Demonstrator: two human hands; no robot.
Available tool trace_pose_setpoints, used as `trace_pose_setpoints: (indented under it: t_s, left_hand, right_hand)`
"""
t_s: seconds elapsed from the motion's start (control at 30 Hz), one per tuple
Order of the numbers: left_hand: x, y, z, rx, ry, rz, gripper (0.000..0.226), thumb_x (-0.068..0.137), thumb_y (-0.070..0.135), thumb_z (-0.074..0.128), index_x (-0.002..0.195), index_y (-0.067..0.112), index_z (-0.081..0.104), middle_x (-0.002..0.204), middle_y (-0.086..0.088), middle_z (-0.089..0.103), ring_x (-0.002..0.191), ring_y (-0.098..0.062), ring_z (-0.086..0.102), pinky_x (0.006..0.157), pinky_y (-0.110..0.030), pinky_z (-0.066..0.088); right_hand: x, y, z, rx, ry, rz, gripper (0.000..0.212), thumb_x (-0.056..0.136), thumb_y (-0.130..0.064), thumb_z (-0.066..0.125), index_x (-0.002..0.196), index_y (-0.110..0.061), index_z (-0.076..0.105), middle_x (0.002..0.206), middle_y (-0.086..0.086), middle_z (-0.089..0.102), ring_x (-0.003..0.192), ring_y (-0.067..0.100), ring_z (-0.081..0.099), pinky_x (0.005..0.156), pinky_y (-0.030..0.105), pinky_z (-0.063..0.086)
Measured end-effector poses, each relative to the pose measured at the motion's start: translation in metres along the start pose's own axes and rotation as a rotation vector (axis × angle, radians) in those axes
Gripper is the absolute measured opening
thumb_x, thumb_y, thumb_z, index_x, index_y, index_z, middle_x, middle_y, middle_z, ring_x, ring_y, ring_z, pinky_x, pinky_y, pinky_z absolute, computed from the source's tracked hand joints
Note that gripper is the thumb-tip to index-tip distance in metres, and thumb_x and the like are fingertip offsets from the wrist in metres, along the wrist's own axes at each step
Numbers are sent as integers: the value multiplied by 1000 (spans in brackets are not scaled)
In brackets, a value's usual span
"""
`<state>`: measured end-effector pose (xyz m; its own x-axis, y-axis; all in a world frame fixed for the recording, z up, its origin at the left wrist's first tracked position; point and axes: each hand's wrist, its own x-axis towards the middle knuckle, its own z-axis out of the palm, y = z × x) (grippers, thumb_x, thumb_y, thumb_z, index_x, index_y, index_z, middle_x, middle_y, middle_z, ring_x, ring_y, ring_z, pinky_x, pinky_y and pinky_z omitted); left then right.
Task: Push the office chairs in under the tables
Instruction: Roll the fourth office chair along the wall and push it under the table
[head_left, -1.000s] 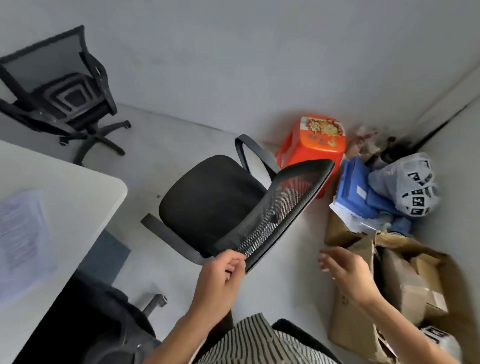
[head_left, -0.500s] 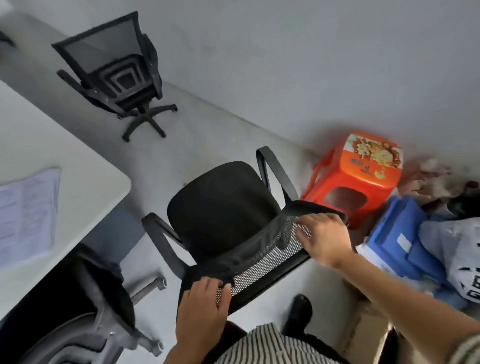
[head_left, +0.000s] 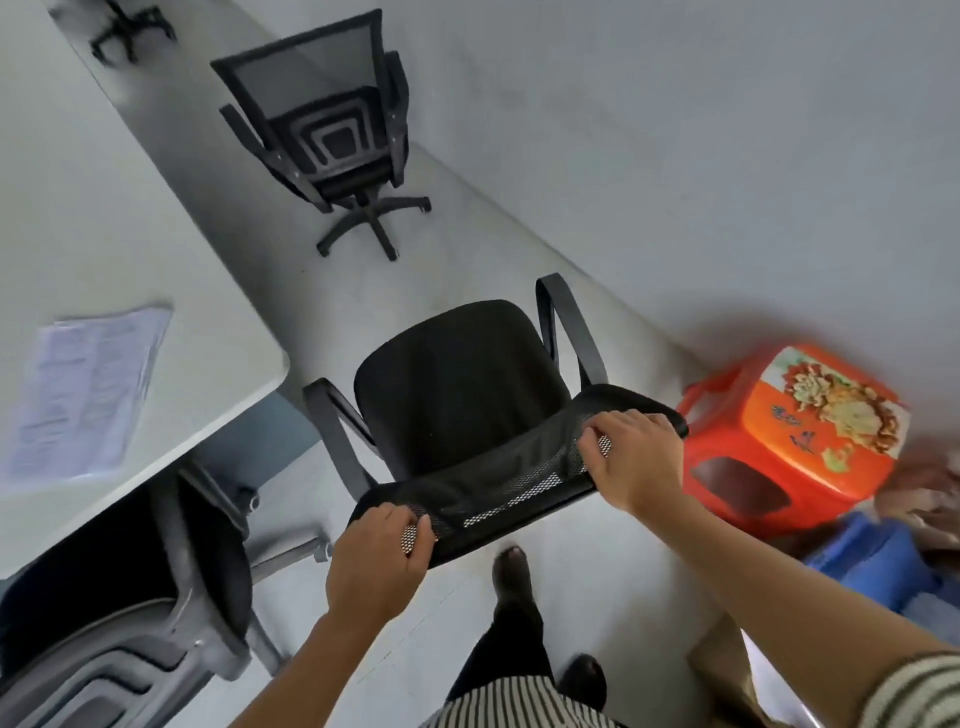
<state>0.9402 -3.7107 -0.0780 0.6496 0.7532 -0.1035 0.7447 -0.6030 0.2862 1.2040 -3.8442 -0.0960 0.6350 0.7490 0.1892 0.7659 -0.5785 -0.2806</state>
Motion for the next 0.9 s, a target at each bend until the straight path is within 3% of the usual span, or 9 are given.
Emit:
trace_pose_setpoints:
  t_s: [0.17, 0.33, 0.5, 0.8, 0.9]
  left_hand:
    - [72, 1, -3, 0, 71, -59, 37, 83, 45, 36, 67, 20, 59, 61, 6, 58, 53, -7, 43, 50, -6, 20]
    - [134, 10, -12, -24, 84, -96, 39, 81, 48, 31, 65, 22, 56, 60, 8, 56, 55, -8, 46, 48, -14, 24]
    - [177, 21, -12, -37, 67, -118, 32, 80, 43, 37, 65, 22, 56, 62, 8, 57, 57, -15, 52, 52, -27, 41]
    - [251, 77, -5, -99, 120, -203, 29, 80, 41, 42, 61, 22, 53, 57, 10, 52, 50, -10, 45, 46, -18, 31]
    - [288, 94, -3, -78, 175, -258, 30, 81, 41, 41, 63, 22, 55, 59, 9, 55, 51, -10, 47, 47, -21, 37]
  right_hand:
    - [87, 4, 20, -21, -43, -46, 31, 85, -35, 44, 64, -22, 63, 60, -4, 64, 60, 19, 57, 67, 31, 37]
    - [162, 9, 25, -27, -59, -114, 37, 87, -39, 39, 65, -22, 63, 59, -6, 63, 56, 16, 55, 65, 31, 45]
    - [208, 22, 31, -31, 11, -157, 37, 86, -37, 40, 63, -21, 63, 57, -4, 63, 55, 18, 57, 63, 27, 37]
    - [327, 62, 44, -3, -29, -271, 38, 85, -38, 38, 63, -20, 64, 59, -6, 63, 57, 18, 58, 66, 29, 40]
    - [382, 72, 52, 30, -64, -320, 38, 84, -38, 37, 64, -19, 64, 59, -5, 63, 56, 17, 56, 65, 28, 39]
